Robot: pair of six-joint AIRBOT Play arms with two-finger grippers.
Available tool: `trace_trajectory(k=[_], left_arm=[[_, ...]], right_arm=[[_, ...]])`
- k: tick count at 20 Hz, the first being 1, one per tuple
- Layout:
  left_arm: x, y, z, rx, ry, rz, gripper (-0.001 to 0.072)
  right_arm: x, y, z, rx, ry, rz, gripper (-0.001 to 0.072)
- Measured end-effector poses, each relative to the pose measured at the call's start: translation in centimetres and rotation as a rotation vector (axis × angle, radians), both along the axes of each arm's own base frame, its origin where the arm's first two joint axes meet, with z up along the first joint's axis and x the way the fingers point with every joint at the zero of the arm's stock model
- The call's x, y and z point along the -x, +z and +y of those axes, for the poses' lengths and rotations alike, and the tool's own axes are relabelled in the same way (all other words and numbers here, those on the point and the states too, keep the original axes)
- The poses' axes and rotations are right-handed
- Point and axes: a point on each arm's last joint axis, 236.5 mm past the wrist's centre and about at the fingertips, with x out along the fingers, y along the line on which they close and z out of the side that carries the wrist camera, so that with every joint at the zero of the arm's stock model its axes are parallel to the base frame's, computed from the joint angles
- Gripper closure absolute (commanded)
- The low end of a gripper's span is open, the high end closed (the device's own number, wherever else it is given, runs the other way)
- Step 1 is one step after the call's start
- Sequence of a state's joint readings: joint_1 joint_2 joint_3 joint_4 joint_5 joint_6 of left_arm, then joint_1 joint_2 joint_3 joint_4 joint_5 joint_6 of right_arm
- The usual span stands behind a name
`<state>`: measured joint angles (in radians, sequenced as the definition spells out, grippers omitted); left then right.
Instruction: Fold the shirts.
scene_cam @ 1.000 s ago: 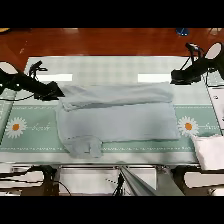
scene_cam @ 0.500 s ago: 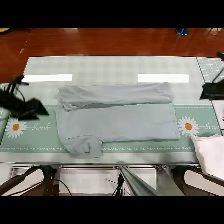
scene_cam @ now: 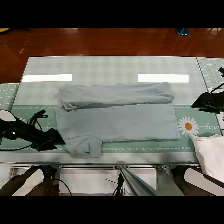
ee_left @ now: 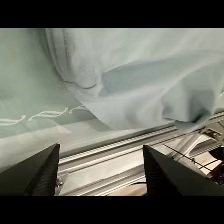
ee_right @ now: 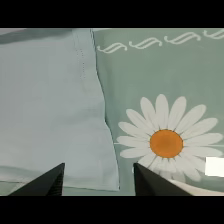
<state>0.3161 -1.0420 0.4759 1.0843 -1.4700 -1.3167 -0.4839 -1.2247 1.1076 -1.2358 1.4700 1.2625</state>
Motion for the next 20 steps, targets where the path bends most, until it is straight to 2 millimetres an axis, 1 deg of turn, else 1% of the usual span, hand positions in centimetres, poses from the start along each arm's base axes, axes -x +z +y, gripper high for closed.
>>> trace_trajectory(k=[5,6,7,8,9,10,13,15,17,18,20], left_arm=[[-0.3,-1.3,-2.3,0.023,-0.007,-0.022,0.0116],[-0.4,-1.5,-2.7,0.024,-0.007,-0.022,0.0136],[-0.6,-1.9,-3.1,0.024,-0.008,-0.019,0.0187],[-0.5,-2.2,-3.7,0.03,-0.012,-0.009,0.0405],[-0.7,-2.8,-4.0,0.026,-0.018,-0.009,0.0639],[-0.8,-3.2,-4.4,0.026,-0.024,-0.005,0.0678],[-0.4,-3.9,-5.3,0.041,-0.036,0.027,0.068],[-0.5,-4.0,-5.3,0.041,-0.041,0.023,0.068],[-0.9,-3.9,-5.1,0.029,-0.045,-0.011,0.068],[-1.3,-3.9,-5.0,0.018,-0.043,-0.039,0.068],[-2.2,-3.5,-4.6,-0.006,-0.046,-0.104,0.068]], right_arm=[[-0.3,-0.2,0.0,-0.007,-0.007,-0.02,0.019],[-0.4,-0.2,0.0,-0.009,-0.009,-0.022,0.019],[-0.4,-0.2,0.0,-0.01,-0.009,-0.022,0.019],[-0.3,-0.2,0.1,-0.011,-0.009,-0.021,0.019],[-0.4,-0.2,0.1,-0.011,-0.009,-0.022,0.0189],[-0.3,-0.2,0.1,-0.012,-0.008,-0.02,0.0189],[0.0,-0.3,0.0,-0.005,-0.005,-0.01,0.019],[0.7,-0.8,-1.1,0.02,-0.02,0.014,0.019],[1.9,-1.7,-2.3,0.017,-0.071,0.047,0.0179],[2.8,-2.3,-2.6,-0.004,-0.1,0.073,0.0165],[4.7,-3.8,-2.4,-0.056,-0.149,0.124,0.0164]])
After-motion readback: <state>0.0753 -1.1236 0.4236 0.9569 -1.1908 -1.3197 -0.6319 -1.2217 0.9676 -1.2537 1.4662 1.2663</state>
